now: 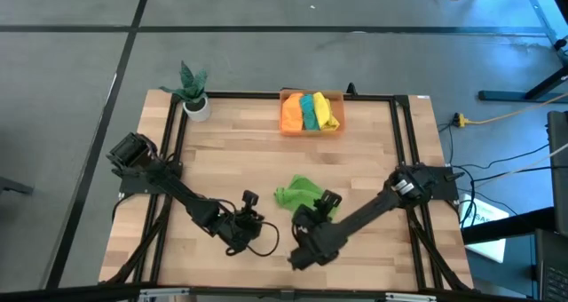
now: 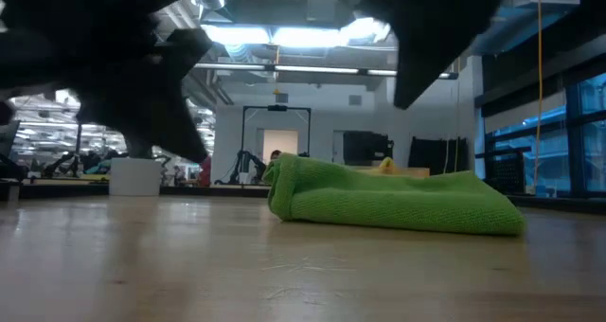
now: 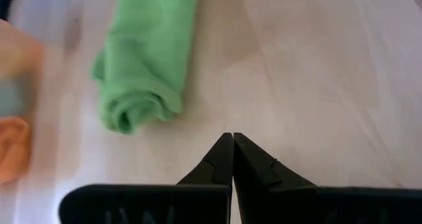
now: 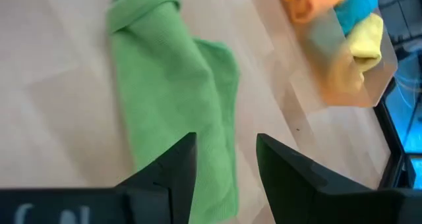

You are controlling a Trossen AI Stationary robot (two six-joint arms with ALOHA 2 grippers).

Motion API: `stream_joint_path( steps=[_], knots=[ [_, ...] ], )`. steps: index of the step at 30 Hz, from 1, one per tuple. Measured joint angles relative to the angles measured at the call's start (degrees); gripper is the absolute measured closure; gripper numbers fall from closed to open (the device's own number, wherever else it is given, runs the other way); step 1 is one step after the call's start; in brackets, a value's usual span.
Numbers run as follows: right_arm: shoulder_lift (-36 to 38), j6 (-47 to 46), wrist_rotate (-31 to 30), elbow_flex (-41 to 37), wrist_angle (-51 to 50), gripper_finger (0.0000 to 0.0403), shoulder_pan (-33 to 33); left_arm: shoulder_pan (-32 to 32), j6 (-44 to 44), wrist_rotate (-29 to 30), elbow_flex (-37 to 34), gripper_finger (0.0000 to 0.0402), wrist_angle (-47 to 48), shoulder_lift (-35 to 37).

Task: Roll microfiber towels into tight, uniform cylinder then place into a basket
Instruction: Roll the green microfiber towel

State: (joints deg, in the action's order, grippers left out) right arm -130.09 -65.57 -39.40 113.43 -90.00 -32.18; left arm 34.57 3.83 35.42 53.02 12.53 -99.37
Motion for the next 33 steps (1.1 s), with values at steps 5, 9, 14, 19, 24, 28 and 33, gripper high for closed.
stream_joint_path(
  steps=[5, 9, 14, 19, 24, 28, 33],
  knots=[
    [0.2, -0.1, 0.0, 0.0, 0.0, 0.0244, -2.9, -2.8, -1.4, 0.3, 2.6, 0.0401, -0.4, 0.0],
    [0.2, -0.1, 0.4, 0.0, 0.0, 0.0244, -4.3, -5.7, -0.9, 0.2, 3.3, 0.0401, -0.3, 0.0],
    [0.2, -0.1, 0.4, 0.0, 0.3, 0.0244, -5.7, -8.1, 0.9, -1.8, 3.4, 0.0401, -0.6, 0.0],
    [0.2, -0.1, 0.4, 0.0, 0.7, 0.0244, -6.5, -9.9, -1.4, -2.6, 3.4, 0.0401, -4.3, 0.0],
    [0.2, -0.1, 0.4, 0.0, 0.8, 0.0244, -6.5, -13.7, -6.3, -8.7, 3.4, 0.0401, -9.0, -1.9],
    [0.2, -0.1, 0.4, 0.0, 0.8, 0.0244, -6.5, -16.0, -12.4, -11.9, 3.4, 0.0401, -15.6, -4.0],
    [0.2, -0.1, 0.4, 0.0, 0.9, 0.0244, -6.5, -19.2, -13.4, -15.8, 3.3, 0.0401, -17.5, -7.1]
  ],
)
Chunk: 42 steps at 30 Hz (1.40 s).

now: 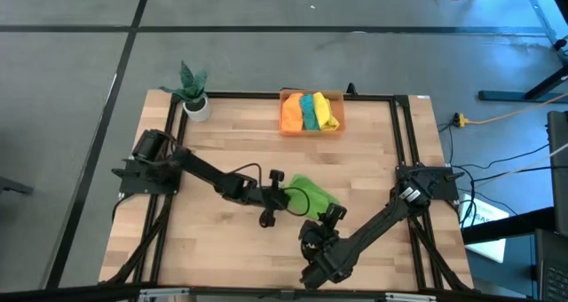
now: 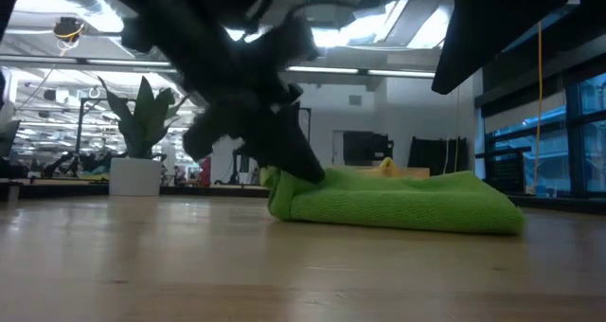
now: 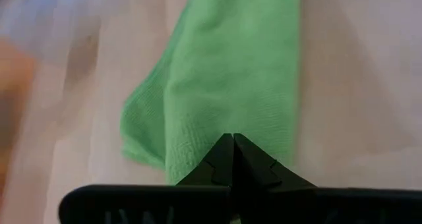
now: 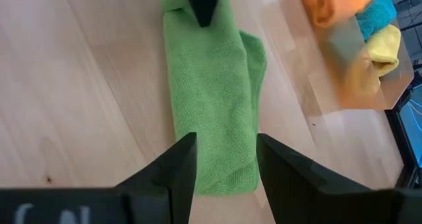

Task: Roll microfiber towels into tight, uniform cylinder then place into a basket
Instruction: Roll the green microfiber towel

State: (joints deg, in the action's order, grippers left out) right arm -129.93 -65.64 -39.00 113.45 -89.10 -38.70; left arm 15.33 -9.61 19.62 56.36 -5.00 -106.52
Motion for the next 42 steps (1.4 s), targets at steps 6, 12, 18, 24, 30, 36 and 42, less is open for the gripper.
stream_joint_path(
  steps=[6, 12, 18, 24, 30, 36, 42],
  knots=[
    [0.0, 0.0, 0.0, 0.0, 0.1, 0.0244, 0.0, -2.0, 0.9, 1.2, 0.0, 0.0401, 0.6, -1.6],
    [0.0, 0.0, 0.0, 0.0, 0.1, 0.0244, 0.0, -3.1, 2.3, 0.6, 0.0, 0.0401, 5.5, -1.6],
    [0.0, 0.0, 0.0, 0.0, 0.2, 0.0244, 0.0, -2.9, 3.3, 0.6, 0.0, 0.0401, 8.0, -1.5],
    [0.0, 0.0, 0.0, 0.0, 0.7, 0.0244, 0.0, -1.2, 6.4, 1.2, 0.2, 0.0401, 12.5, -1.2],
    [0.0, -0.1, 0.0, 0.0, 1.4, 0.0244, 0.0, 1.5, 11.5, 1.8, 0.3, 0.0401, 16.9, -1.0],
    [0.0, -0.1, 0.0, 0.0, 1.5, 0.0244, 0.0, 4.8, 18.4, 1.1, 0.2, 0.0401, 22.5, 0.7],
    [0.0, -0.1, 0.0, -0.3, 1.7, 0.0244, 0.0, 9.5, 28.4, -0.8, -0.2, 0.0401, 31.5, 6.7]
  ],
)
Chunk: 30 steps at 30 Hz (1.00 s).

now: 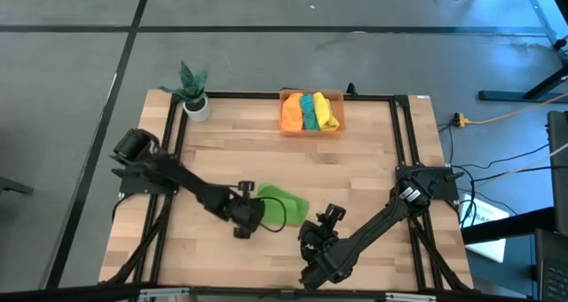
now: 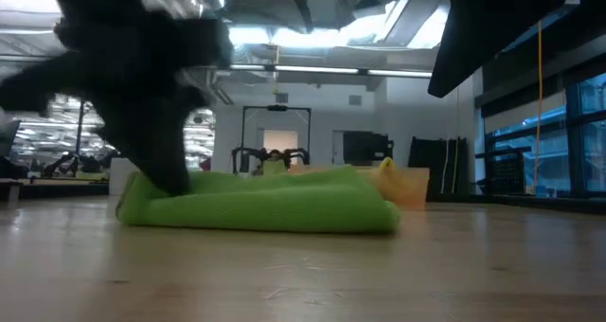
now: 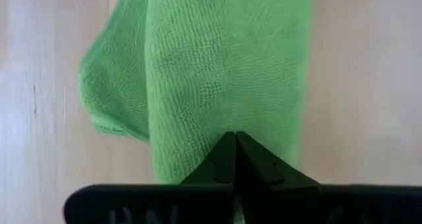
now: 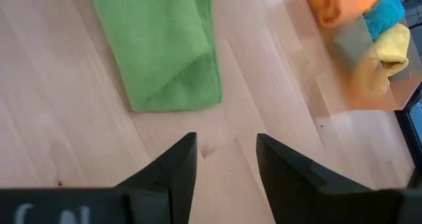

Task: Roll microfiber towels into tight, uniform cylinder then place into a basket
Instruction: Roll the green microfiber towel

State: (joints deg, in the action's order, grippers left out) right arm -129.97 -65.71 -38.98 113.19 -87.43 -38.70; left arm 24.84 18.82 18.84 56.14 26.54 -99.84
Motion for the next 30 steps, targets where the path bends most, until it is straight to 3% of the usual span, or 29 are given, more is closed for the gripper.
stream_joint_path(
  steps=[6, 13, 23, 30],
  knots=[
    [0.0, 0.1, 0.0, 0.0, 0.8, 0.0244, 0.0, 4.6, 9.3, 0.5, 0.1, 0.0402, 4.4, 3.5],
    [0.0, 0.2, 0.0, 0.0, 1.7, 0.0244, 0.0, 8.5, 7.8, 2.6, 0.2, 0.0401, 5.6, 3.8],
    [0.0, 1.4, 2.9, 0.0, 2.6, 0.0244, 0.8, 14.1, 12.3, 4.8, 4.8, 0.0402, 17.0, 10.0],
    [0.0, 9.0, 6.1, 0.0, 6.2, 0.0244, 2.3, 19.3, 20.6, 14.4, 4.8, 0.0402, 22.6, 14.7]
  ],
)
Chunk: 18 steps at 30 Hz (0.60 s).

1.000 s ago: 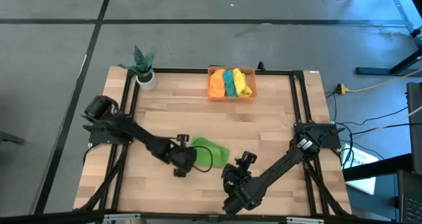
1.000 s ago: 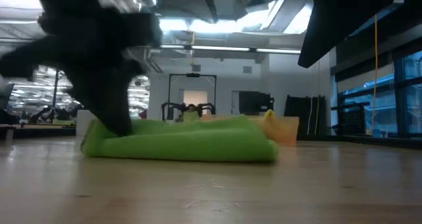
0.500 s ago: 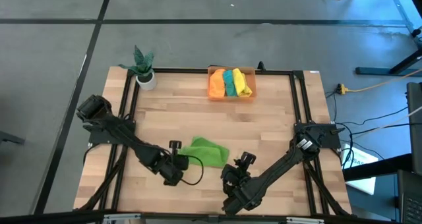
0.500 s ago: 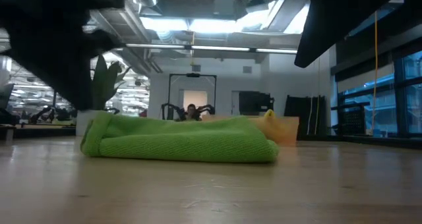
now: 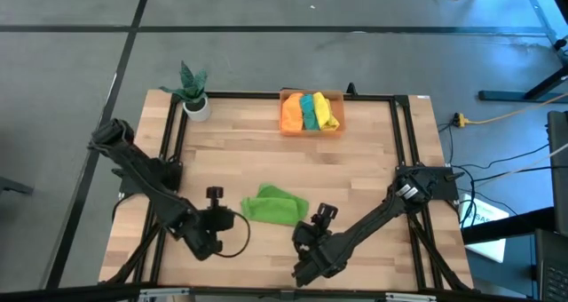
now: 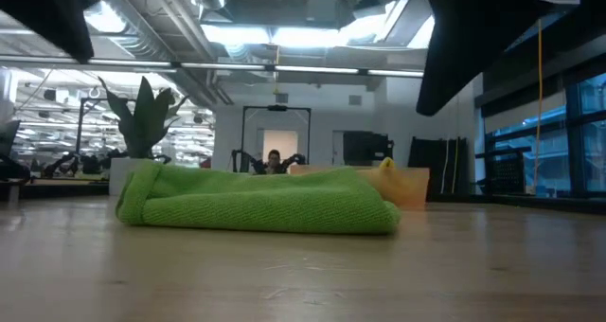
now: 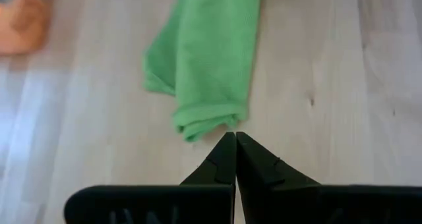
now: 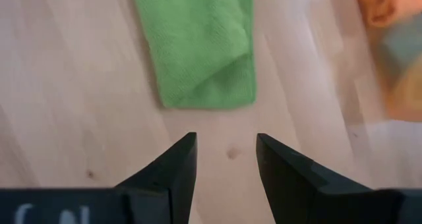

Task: Roll microfiber towels into tight, uniform cylinder then place into a basket
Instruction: Roll the green microfiber towel

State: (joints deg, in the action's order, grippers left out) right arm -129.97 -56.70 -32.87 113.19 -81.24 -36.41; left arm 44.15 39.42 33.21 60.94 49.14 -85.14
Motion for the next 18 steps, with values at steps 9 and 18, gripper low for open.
stream_joint_path(
  steps=[9, 18],
  knots=[
    [0.0, 2.6, 0.4, 0.0, 4.5, 0.0244, 2.2, 3.1, 2.5, 1.6, 0.0, 0.0401, -0.2, 0.7],
    [0.0, 18.9, 10.7, 0.0, 16.0, 0.0244, 4.5, 3.1, 3.7, -0.9, 0.0, 0.0348, -0.3, 0.7]
  ],
)
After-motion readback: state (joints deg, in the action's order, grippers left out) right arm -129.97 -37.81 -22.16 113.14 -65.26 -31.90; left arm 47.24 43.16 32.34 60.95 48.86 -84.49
